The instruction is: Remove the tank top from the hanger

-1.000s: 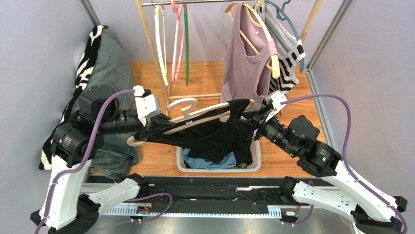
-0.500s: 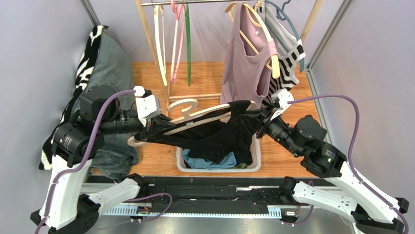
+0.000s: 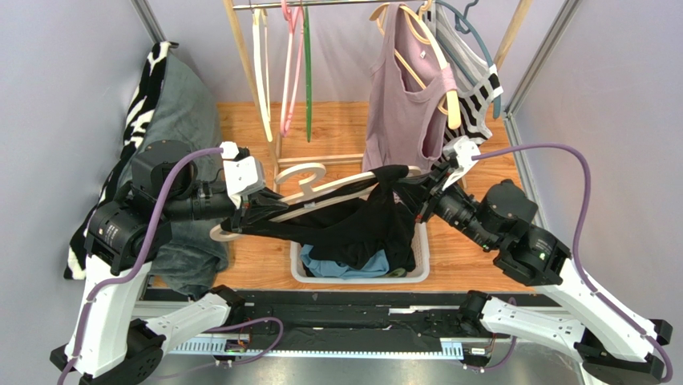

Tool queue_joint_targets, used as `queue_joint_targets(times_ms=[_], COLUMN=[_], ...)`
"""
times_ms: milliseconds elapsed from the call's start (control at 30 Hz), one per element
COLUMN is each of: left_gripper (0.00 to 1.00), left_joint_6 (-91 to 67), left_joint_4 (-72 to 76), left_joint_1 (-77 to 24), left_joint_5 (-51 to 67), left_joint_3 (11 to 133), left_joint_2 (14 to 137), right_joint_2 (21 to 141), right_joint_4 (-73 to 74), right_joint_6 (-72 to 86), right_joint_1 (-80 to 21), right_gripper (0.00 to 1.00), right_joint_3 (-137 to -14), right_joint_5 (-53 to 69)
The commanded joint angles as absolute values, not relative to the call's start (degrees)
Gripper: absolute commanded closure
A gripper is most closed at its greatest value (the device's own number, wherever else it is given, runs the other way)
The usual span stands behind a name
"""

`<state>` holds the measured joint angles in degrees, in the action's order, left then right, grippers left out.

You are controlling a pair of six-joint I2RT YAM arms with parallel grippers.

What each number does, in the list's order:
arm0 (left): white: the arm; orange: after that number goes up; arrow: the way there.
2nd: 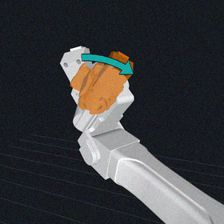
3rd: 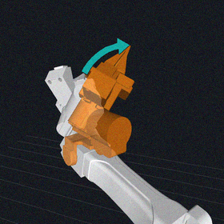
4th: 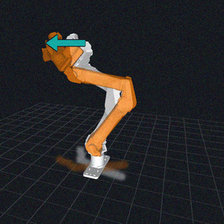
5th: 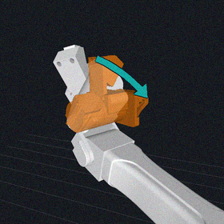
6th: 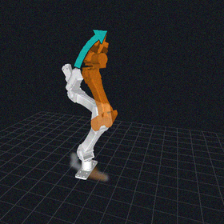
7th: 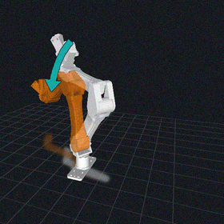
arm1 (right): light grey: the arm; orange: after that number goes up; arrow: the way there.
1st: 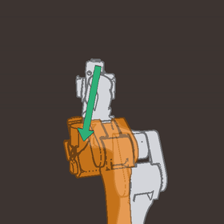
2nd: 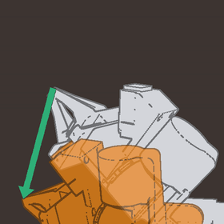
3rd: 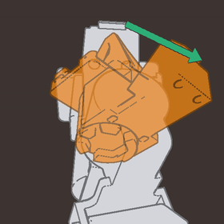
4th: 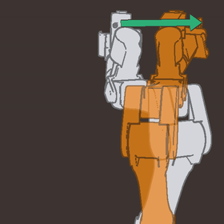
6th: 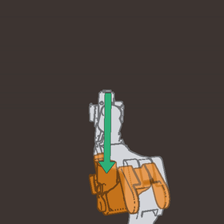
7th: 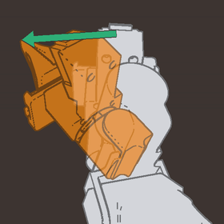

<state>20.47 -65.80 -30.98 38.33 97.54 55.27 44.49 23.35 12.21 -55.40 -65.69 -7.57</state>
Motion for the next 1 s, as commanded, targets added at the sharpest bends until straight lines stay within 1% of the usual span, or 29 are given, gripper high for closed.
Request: queue_joint_targets(times_ms=[0, 200, 333, 533, 733, 900, 967], left_gripper=[1.0, 1.0, 1.0, 1.0, 1.0, 1.0, 1.0], left_joint_6=[21.27, 21.45, 21.36, 22.58, 22.76, 22.59, 22.59], left_joint_4=[-64.51, -64.69, -64.95, -66.44, -66.8, -66.88, -66.88], left_joint_1=[-30.67, -30.67, -30.67, -30.67, -30.67, -30.67, -30.67], left_joint_5=[39.38, 39.46, 39.9, 40.87, 41.74, 42.01, 42.27], left_joint_3=[97.56, 97.82, 98.35, 98.26, 98.96, 101.6, 103.09], left_joint_2=[54.58, 54.49, 54.49, 54.32, 53.53, 53.7, 54.14], right_joint_2=[41.23, 36.04, 35.33, 37.17, 41.57, 40.87, 40.69], right_joint_4=[24.68, 28.12, 29.62, 29.18, 33.22, 36.82, 39.45], right_joint_6=[11.87, 8.97, 8.0, 6.07, 1.67, 5.26, 5.89], right_joint_1=[-55.63, -55.63, -55.63, -55.63, -55.37, -54.4, -54.23], right_gripper=[1.0, 1.0, 1.0, 1.0, 1.0, 1.0, 1.0], right_joint_3=[-70.05, -68.73, -69.26, -72.06, -73.66, -69.09, -67.07], right_joint_5=[-11.33, -23.19, -32.06, -39.72, -44.12, -39.91, -35.7])
